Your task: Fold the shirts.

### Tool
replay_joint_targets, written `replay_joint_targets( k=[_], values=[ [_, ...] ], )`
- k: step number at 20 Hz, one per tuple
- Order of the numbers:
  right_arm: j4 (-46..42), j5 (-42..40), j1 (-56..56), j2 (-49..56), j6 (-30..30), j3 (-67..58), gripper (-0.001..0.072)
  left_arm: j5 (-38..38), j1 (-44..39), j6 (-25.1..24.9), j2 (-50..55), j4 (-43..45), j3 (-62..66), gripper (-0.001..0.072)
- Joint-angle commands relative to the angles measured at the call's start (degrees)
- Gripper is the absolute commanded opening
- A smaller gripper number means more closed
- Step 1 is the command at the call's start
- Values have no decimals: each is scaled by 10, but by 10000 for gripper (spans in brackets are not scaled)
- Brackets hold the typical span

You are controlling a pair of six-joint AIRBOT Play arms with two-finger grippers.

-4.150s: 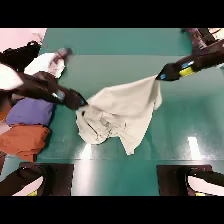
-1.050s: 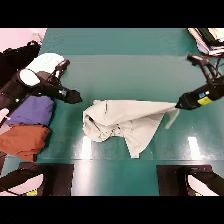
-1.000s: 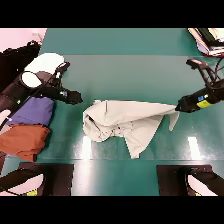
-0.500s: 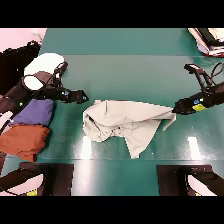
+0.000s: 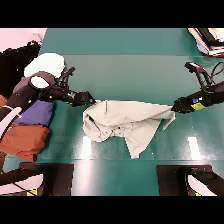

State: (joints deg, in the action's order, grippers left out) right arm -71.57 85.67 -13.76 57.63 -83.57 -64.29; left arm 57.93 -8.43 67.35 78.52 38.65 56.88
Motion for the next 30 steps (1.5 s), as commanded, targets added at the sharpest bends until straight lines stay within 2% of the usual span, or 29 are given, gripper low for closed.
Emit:
replay_joint_targets(
  k=[1, 8, 9, 10, 11, 14, 17, 22, 27, 30],
  values=[
    [1, -2, -1, 0, 0, 0, 13, 17, -3, -19, 48, -31, 15, 604],
    [1, -17, -1, 0, -11, 0, 13, -23, -50, -40, 70, -34, 16, 601],
    [0, -17, -1, 0, -11, 0, 13, -28, -50, -40, 70, -43, 16, 431],
    [0, -17, -1, 0, -11, 0, 13, -31, -49, -40, 70, -47, 19, 93],
    [0, -17, -1, 0, -11, 0, 13, -30, -49, -51, 70, -46, 27, 23],
    [-1, -18, 0, -2, -10, -1, 13, 10, -39, -59, 61, -40, 90, 22],
    [-6, -17, 1, -2, -8, -51, 13, 17, -6, -51, 6, -22, 177, 21],
    [-6, -36, 1, -2, 7, -230, 13, 18, 19, -43, -139, 55, 316, 22],
    [-6, -36, 1, -2, 24, -398, 13, 17, 19, -43, -273, 64, 397, 23],
    [-7, -35, 1, -2, 27, -469, 13, 17, 19, -30, -318, 65, 429, 22]
  ],
)
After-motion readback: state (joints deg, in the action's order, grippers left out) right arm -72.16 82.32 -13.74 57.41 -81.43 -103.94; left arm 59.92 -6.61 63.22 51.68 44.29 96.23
